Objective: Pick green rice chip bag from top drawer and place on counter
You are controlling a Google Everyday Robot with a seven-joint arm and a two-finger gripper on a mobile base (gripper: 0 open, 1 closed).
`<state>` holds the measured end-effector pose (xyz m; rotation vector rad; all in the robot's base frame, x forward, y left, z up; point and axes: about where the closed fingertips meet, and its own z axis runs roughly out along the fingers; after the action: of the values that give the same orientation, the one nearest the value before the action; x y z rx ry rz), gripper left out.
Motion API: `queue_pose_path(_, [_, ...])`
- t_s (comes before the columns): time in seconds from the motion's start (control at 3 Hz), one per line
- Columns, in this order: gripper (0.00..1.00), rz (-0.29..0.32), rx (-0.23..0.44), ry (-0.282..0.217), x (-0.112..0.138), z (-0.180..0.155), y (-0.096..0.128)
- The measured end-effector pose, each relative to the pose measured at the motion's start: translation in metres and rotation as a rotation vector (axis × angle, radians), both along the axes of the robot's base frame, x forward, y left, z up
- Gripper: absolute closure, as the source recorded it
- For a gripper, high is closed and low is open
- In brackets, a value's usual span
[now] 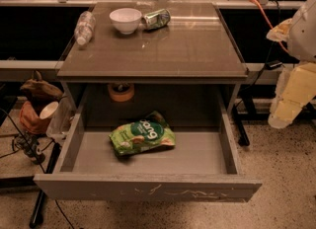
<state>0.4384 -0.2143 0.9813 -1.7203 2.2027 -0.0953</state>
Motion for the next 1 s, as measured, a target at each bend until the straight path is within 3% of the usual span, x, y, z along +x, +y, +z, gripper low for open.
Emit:
queue_pose_path(0.33, [0.00,0.000,0.000,0.000,0.000,0.000,0.000])
queue_pose_path(0.67, [0.00,0.037,0.061,0.006,0.011,-0.031,0.018])
queue_pose_path(1.0, [0.00,0.117,0.193,0.053,0.029,-0.112,0.063])
